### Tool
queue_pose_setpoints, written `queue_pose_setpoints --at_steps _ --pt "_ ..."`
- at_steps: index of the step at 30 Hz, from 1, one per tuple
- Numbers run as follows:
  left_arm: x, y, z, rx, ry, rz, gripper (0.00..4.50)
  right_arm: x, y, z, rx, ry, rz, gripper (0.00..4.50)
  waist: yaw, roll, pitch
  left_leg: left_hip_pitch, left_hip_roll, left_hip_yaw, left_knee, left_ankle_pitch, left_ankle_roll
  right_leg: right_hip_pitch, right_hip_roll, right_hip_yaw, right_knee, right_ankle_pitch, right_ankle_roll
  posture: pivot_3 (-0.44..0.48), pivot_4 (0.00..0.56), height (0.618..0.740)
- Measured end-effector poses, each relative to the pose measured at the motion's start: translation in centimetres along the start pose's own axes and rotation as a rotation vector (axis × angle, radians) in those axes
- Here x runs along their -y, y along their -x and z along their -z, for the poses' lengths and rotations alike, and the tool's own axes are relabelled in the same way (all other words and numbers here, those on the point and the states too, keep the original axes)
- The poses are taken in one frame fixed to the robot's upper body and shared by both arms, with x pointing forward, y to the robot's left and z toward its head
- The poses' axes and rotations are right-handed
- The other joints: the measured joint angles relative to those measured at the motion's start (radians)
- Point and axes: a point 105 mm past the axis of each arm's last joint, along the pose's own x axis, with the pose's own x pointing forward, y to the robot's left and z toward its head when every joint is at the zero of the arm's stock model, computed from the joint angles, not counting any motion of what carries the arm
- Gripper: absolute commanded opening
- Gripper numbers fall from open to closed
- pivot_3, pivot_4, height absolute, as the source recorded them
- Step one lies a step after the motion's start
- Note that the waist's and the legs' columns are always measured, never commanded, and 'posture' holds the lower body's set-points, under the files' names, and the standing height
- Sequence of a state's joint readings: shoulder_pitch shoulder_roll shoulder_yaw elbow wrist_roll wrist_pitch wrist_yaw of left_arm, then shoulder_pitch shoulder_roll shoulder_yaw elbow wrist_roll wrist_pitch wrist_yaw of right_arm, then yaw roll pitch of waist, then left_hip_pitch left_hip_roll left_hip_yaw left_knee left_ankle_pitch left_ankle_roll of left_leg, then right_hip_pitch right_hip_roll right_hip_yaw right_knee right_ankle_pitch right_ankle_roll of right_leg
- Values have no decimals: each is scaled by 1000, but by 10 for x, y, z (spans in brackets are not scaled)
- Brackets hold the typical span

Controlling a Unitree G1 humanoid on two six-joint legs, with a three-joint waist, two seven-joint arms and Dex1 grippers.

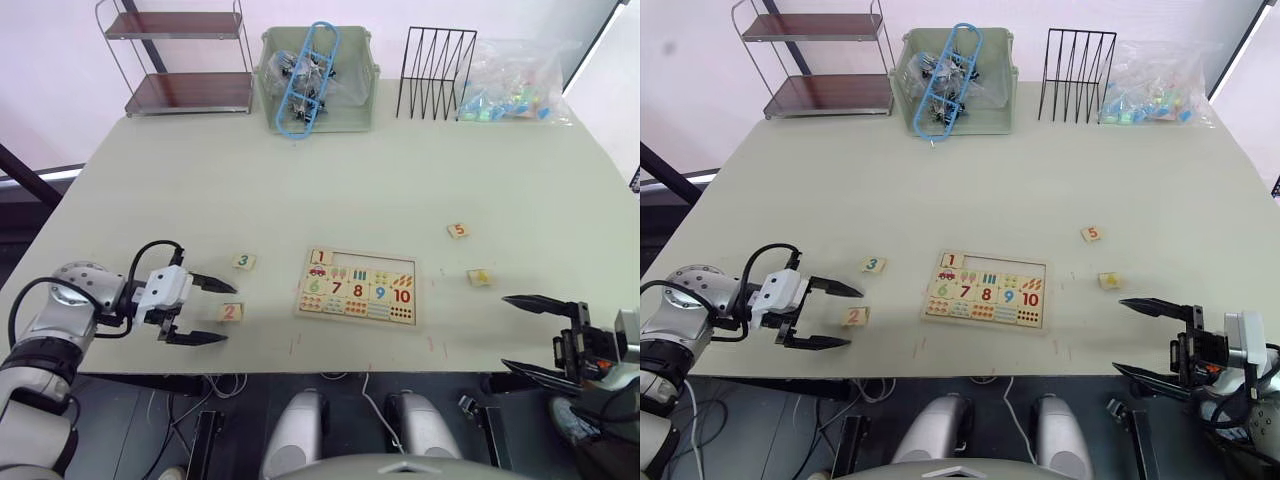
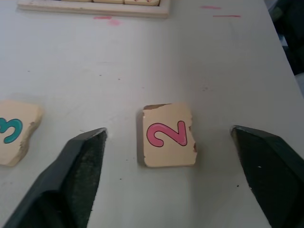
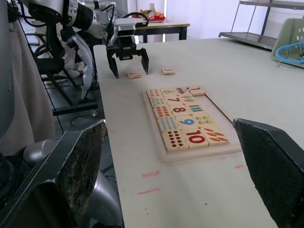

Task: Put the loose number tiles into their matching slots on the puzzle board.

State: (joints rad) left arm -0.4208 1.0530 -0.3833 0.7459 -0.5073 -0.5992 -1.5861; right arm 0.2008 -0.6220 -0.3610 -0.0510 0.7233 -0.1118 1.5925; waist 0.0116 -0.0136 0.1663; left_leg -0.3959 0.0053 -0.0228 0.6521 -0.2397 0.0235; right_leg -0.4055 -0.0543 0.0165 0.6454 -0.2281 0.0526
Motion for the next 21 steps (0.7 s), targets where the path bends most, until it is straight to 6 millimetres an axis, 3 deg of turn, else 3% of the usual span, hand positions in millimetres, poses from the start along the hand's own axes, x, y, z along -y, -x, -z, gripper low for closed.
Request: queue_pose_setpoints --at_steps 3,4,5,13,21 --pt "1 0 2 -8 -12 8 1431 0 2 2 -1 -8 0 4500 2 4 -2 1 0 0 0 0 0 0 0 0 1 0 0 0 150 740" --pt "1 0 2 -7 -10 4 1038 0 2 2 -1 -8 0 4500 2 4 -2 1 0 0 0 0 0 0 0 0 1 0 0 0 150 740" --pt "1 1 2 -7 -6 0 932 -1 2 2 -1 -7 -1 4500 2 4 -2 1 0 0 0 0 0 0 0 0 1 0 0 0 150 740" --pt "-2 2 1 -5 -5 -6 932 -5 4 5 -4 -5 7 4500 1 4 -2 1 0 0 0 0 0 0 0 0 1 0 0 0 150 740" --pt "-27 7 -19 0 -18 -30 932 -6 -5 -3 1 15 1 4500 2 3 -1 -1 0 -1 1 0 0 0 1 -1 1 0 0 0 150 740"
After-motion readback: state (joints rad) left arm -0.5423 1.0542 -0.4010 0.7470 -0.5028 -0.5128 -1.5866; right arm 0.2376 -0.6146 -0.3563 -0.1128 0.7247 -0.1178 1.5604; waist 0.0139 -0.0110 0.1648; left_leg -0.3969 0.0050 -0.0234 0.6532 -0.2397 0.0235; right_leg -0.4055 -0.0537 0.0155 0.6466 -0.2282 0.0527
